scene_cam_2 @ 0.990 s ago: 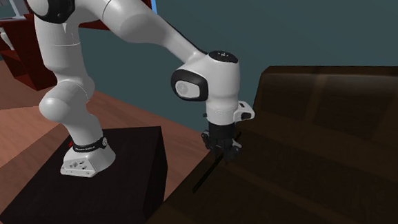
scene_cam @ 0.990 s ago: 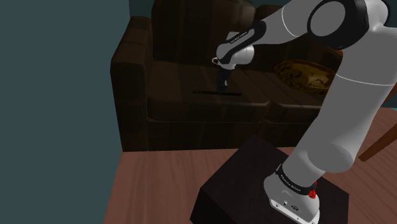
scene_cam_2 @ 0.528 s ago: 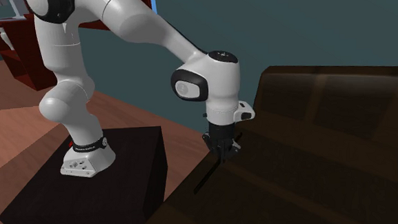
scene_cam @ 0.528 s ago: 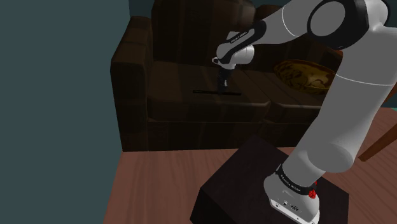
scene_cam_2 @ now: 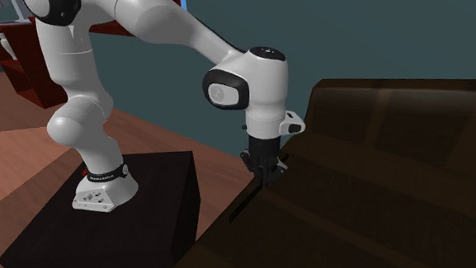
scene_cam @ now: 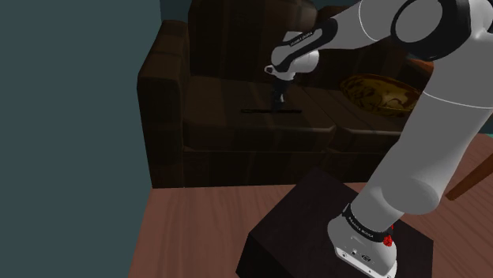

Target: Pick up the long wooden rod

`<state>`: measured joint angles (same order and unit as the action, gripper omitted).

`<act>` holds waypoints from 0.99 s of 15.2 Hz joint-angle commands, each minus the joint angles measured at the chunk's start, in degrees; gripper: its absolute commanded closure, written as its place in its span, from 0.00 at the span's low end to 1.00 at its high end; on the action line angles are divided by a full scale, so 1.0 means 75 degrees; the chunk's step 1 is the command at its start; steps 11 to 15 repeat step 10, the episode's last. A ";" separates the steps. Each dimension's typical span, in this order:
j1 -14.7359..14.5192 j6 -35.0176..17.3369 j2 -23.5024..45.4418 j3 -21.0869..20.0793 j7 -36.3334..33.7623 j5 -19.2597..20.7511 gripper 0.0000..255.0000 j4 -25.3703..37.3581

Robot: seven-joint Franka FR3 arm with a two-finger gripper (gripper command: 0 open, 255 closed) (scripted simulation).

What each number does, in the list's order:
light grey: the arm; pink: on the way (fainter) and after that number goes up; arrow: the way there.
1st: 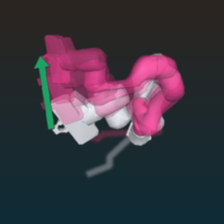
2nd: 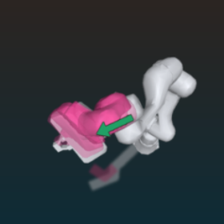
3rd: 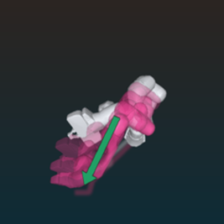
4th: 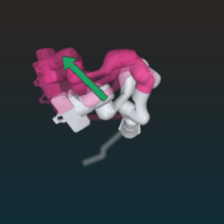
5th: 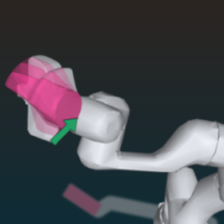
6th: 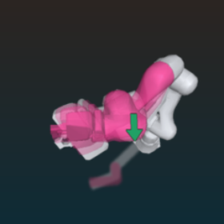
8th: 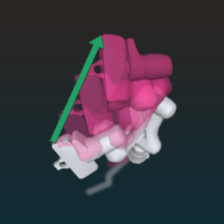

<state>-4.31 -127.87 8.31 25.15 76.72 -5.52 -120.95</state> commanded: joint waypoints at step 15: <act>-0.0049 0.0873 -0.0488 0.0040 -0.0213 0.0295 1.00 0.0437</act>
